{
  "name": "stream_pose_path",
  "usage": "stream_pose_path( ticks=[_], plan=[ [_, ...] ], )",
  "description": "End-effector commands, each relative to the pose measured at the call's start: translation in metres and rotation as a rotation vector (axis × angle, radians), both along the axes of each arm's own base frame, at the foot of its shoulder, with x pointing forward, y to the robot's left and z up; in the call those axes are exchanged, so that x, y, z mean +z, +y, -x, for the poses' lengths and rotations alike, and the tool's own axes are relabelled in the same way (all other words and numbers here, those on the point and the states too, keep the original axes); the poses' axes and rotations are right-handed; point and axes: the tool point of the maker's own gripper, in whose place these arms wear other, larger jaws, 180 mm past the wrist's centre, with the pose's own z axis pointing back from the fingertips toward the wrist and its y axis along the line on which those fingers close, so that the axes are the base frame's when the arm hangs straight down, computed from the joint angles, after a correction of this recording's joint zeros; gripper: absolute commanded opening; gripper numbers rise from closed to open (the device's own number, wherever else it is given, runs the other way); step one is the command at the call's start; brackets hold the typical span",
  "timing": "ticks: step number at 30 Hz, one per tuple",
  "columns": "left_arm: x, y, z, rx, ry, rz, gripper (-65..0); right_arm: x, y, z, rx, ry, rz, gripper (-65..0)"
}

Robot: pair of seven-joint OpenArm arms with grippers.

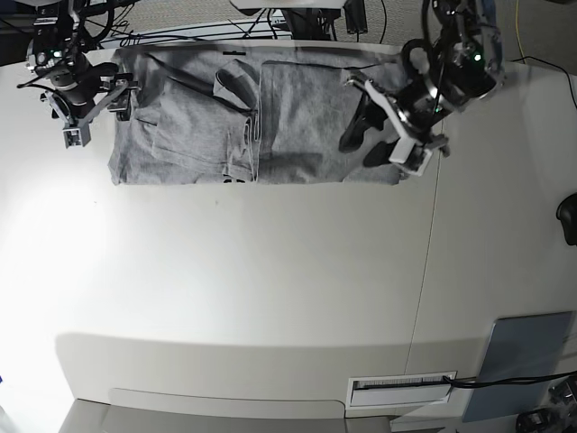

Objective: Fold the T-shirt properly
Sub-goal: 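Release the folded section and raise the left gripper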

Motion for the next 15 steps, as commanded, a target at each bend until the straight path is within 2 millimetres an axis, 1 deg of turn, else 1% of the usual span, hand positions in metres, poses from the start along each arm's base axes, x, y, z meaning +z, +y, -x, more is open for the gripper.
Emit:
stream_pose_path(
  ticks=[1,5,8,11,15],
  plan=[
    [0.011,-0.002,-0.001,-0.005,-0.040,0.027,-36.6,0.005,-0.005,-0.006,-0.002,-0.017,-0.006,-21.5],
    [0.007,0.001,0.004,0.000,-0.019,0.021,-36.6,-0.020,-0.003,-0.003,-0.039,0.044,-0.128,-21.5],
    [0.006,0.001,0.005,0.000,-0.016,0.019,-36.6,-0.038,0.000,-0.001,-0.048,0.099,-0.215,-21.5],
    [0.006,0.001,0.005,0.000,-0.016,0.019,-36.6,-0.043,0.013,-0.001,-0.024,0.119,-0.314,-21.5],
    [0.006,0.001,0.004,0.001,-0.016,0.019,-36.7,-0.045,0.025,0.001,-0.007,0.126,-0.362,-21.5]
  ],
)
